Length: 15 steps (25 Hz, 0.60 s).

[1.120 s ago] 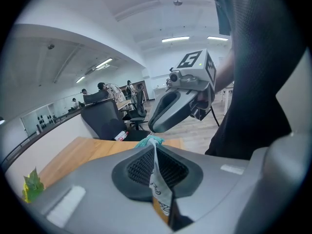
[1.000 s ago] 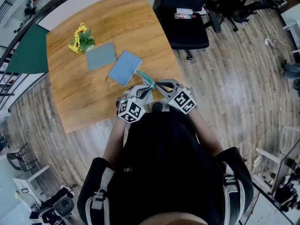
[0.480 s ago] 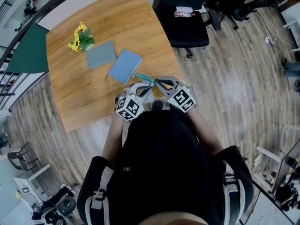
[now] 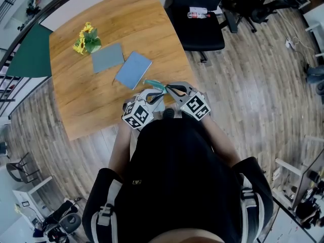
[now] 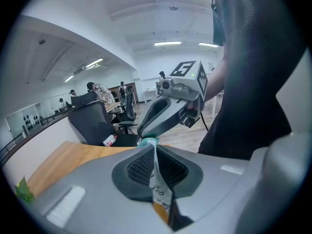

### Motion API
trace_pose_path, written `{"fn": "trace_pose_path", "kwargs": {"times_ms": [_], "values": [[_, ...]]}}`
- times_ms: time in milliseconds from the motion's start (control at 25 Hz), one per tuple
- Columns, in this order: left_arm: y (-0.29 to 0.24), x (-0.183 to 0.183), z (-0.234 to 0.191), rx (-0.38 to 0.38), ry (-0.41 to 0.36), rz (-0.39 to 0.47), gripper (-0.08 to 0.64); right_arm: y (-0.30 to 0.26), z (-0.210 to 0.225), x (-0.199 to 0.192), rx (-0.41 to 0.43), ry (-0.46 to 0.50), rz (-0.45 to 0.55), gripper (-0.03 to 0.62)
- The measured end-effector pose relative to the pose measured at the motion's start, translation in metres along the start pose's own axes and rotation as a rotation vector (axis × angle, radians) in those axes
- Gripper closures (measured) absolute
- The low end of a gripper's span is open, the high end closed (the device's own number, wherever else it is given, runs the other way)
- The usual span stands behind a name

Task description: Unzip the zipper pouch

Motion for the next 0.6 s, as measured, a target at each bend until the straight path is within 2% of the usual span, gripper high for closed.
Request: {"fn": "trace_pose_path", "kwargs": {"times_ms": [600], "values": [[-0.0027, 0.0057, 0.0034, -0.011, 0.004, -0.001, 0.549, 0.0008, 0.0037, -0.0061, -0.023, -0.018, -0.017, 0.583]]}}
Point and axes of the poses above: the fingertips, and each gripper's own axes: y backward along the fingers, z to its right, x out of its top, the point moved 4 cm from there along y, backward along the fingers, and after that the axes turned 10 degrees about -x, right-handed, at the moved point
